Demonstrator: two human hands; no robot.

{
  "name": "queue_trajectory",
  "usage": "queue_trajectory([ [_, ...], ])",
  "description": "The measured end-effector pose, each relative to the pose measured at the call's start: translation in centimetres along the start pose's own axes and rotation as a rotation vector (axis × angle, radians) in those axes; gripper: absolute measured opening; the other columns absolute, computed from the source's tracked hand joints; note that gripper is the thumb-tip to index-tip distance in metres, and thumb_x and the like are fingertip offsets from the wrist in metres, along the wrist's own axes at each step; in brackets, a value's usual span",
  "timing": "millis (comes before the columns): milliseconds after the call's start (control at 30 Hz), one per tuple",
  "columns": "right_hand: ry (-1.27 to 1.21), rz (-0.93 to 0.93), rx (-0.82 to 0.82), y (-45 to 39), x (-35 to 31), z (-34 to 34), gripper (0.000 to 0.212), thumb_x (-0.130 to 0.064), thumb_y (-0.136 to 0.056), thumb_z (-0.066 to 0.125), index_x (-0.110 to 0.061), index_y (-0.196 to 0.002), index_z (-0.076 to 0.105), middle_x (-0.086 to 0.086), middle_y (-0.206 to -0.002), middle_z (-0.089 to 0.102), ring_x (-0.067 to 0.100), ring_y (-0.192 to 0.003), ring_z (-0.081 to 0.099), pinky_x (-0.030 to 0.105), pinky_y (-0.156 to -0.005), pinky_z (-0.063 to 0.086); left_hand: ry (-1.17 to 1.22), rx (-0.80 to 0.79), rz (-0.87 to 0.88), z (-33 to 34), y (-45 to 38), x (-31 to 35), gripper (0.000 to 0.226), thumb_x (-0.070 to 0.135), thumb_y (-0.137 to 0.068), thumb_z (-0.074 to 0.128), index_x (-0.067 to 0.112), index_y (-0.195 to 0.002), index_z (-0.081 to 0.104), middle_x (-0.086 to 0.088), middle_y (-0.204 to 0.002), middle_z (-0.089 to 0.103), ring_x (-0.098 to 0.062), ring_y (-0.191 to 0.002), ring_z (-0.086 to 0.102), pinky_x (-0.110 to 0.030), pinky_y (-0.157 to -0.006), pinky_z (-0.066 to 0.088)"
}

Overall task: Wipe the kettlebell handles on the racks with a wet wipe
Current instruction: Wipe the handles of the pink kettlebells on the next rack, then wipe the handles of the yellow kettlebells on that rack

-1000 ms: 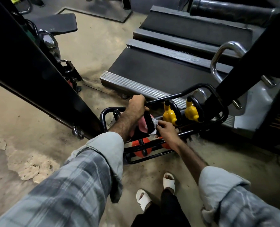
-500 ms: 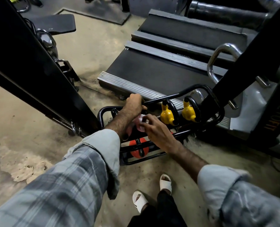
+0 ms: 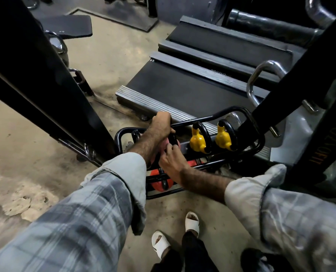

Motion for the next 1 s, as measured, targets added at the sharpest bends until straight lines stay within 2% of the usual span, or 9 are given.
queue_trajectory([
  [67,-0.073,-0.055,0.001,0.3,-0.5,0.4,0.022,-0.014,-0.089,0.057,-0.011,-0.108,0.067,0.007,-0.102,0.063,0.024,-0.087,0.051,0.036,-0.074,0.046,0.063,-0.043,-0.029,0.0,0.0,0.2,0.006,0.016,-0.087,0.063,0.017,-0.083,0.059,0.013,-0.042,0.051,0.004,-0.04,0.046,-0.015,-0.056,0.041],
  [133,-0.115,-0.1,0.05,1.2,0.2,0.8,0.025,-0.011,-0.091,0.054,-0.008,-0.112,0.066,0.012,-0.11,0.063,0.027,-0.094,0.054,0.037,-0.076,0.048,-0.044,-0.001,-0.003,-0.6,-0.1,1.0,0.014,0.021,-0.077,0.076,0.021,-0.086,0.064,0.014,-0.065,0.057,0.001,-0.064,0.051,-0.021,-0.071,0.041],
  [267,-0.121,-0.228,0.237,2.2,2.1,1.3,0.018,-0.018,-0.08,0.07,-0.015,-0.097,0.074,0.008,-0.093,0.067,0.024,-0.082,0.058,0.034,-0.066,0.052,-0.17,0.095,0.031,-1.2,-0.5,1.6,0.038,0.022,-0.073,0.081,0.006,-0.105,0.069,-0.01,-0.107,0.069,-0.023,-0.103,0.064,-0.03,-0.087,0.051],
  [433,-0.156,-0.244,0.255,0.8,0.7,1.6,0.026,-0.015,-0.087,0.06,-0.015,-0.11,0.071,0.005,-0.111,0.069,0.027,-0.11,0.059,0.034,-0.083,0.05,-0.094,0.056,-0.004,-0.3,-1.0,0.4,0.037,0.019,-0.078,0.077,0.004,-0.11,0.067,-0.013,-0.114,0.067,-0.025,-0.109,0.061,-0.01,-0.082,0.045],
  [533,-0.191,-0.303,0.382,2.9,1.7,2.1,0.03,-0.01,-0.085,0.058,-0.009,-0.115,0.066,0.01,-0.118,0.065,0.028,-0.108,0.057,0.036,-0.09,0.051,-0.165,0.086,0.044,-0.5,-1.2,0.6,0.043,0.024,-0.072,0.081,0.007,-0.109,0.067,-0.014,-0.112,0.067,-0.028,-0.106,0.063,-0.033,-0.091,0.052],
  [633,-0.449,-0.299,0.463,5.1,4.0,4.1,0.034,-0.007,-0.081,0.066,-0.011,-0.115,0.065,0.008,-0.122,0.061,0.023,-0.101,0.055,0.032,-0.083,0.054,-0.196,0.088,0.086,-0.6,-1.1,0.9,0.041,0.025,-0.072,0.081,0.009,-0.108,0.068,-0.012,-0.11,0.068,-0.027,-0.104,0.063,-0.035,-0.091,0.052],
  [733,-0.776,-0.051,0.496,6.5,6.3,6.1,0.031,-0.009,-0.086,0.063,-0.016,-0.117,0.065,0.003,-0.12,0.062,0.017,-0.104,0.057,0.027,-0.083,0.053,-0.222,0.08,0.095,-0.6,-1.1,0.8,0.04,0.025,-0.073,0.08,0.01,-0.108,0.068,-0.012,-0.108,0.069,-0.027,-0.103,0.063,-0.033,-0.089,0.051],
  [867,-1.433,0.572,0.753,10.9,11.2,7.4,0.019,-0.009,-0.087,0.067,-0.013,-0.105,0.073,-0.003,-0.103,0.072,0.003,-0.095,0.066,0.02,-0.085,0.053,-0.263,0.089,0.136,-0.6,-0.2,1.1,0.028,0.023,-0.076,0.076,0.012,-0.101,0.071,-0.012,-0.099,0.072,-0.028,-0.098,0.065,-0.033,-0.082,0.052],
  [1000,-1.61,0.942,0.688,12.8,14.1,10.3,0.021,-0.014,-0.085,0.071,-0.026,-0.103,0.074,-0.013,-0.101,0.072,-0.001,-0.093,0.067,0.015,-0.084,0.051,-0.31,0.153,0.223,0.5,1.0,1.5,0.023,0.01,-0.078,0.064,0.017,-0.1,0.07,-0.007,-0.098,0.072,-0.027,-0.095,0.066,-0.038,-0.079,0.055],
])
Point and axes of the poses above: each hand's wrist, its own y-axis away from the middle knuckle, its own z-axis out of the palm, x = y × z, the point moved 6 cm from there along -y, towards the middle knuckle
